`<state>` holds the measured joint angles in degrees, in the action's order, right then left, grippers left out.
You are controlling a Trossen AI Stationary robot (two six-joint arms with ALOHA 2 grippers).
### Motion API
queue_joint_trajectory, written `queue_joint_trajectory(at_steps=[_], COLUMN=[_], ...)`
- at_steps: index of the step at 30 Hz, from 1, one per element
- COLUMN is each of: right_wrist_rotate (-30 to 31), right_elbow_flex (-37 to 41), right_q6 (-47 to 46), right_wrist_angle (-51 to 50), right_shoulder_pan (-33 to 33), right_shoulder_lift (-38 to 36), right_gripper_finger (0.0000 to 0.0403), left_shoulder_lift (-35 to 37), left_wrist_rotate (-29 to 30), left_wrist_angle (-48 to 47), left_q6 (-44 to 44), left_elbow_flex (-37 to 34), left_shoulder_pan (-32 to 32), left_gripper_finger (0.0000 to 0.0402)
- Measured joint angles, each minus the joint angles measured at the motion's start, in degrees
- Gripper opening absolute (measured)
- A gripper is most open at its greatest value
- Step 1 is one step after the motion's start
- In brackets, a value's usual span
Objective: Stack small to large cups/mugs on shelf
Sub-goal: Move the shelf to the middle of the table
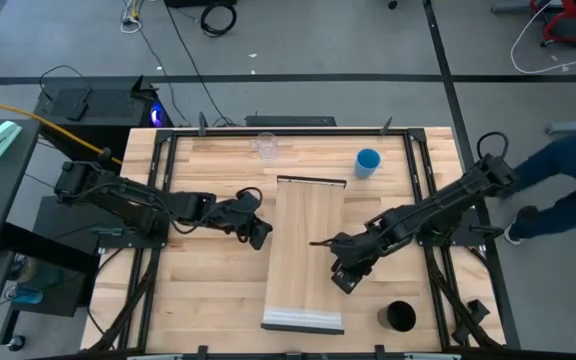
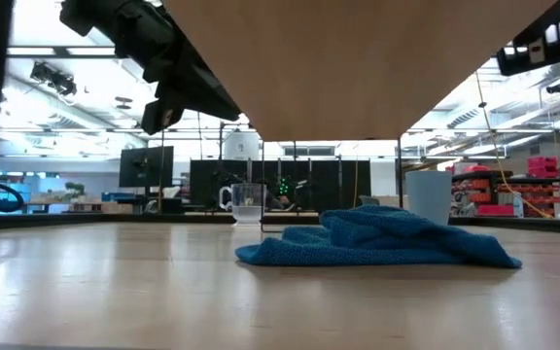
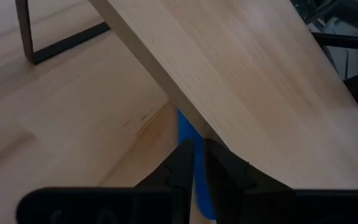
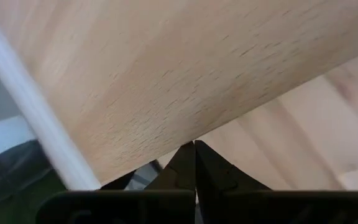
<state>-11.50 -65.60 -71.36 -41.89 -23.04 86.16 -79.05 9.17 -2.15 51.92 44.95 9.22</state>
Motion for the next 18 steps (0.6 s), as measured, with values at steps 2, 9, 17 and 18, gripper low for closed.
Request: queue_joint_trajectory(at_steps=[2, 9, 17, 18], right_wrist_rotate=[2.32, 9.34, 12.55, 12.56], right_elbow_flex=[-0.05, -0.05, 0.48, 0.48], right_q6=[-0.64, -5.25, 5.85, 7.42], right_wrist_angle=[-3.25, -16.64, -20.26, -20.37], right_shoulder_pan=[0.12, 2.4, 18.6, 20.69], right_shoulder_lift=[-0.84, -7.9, -9.6, -9.51], right_gripper_finger=[0.0004, 0.0005, 0.0004, 0.0004], left_shoulder_lift=[0.0, 3.06, 4.09, 4.09], left_wrist_rotate=[-0.58, -0.82, -2.82, -2.79], left_wrist_angle=[-0.32, -6.29, -5.14, -5.21], left_q6=[0.21, 1.74, 5.06, 5.75], left_elbow_flex=[0.0, 0.0, 0.04, 0.04], left_shoulder_pan=[0.45, 2.39, 7.01, 7.61], left_gripper_finger=[0.0046, 0.0039, 0.0038, 0.0036])
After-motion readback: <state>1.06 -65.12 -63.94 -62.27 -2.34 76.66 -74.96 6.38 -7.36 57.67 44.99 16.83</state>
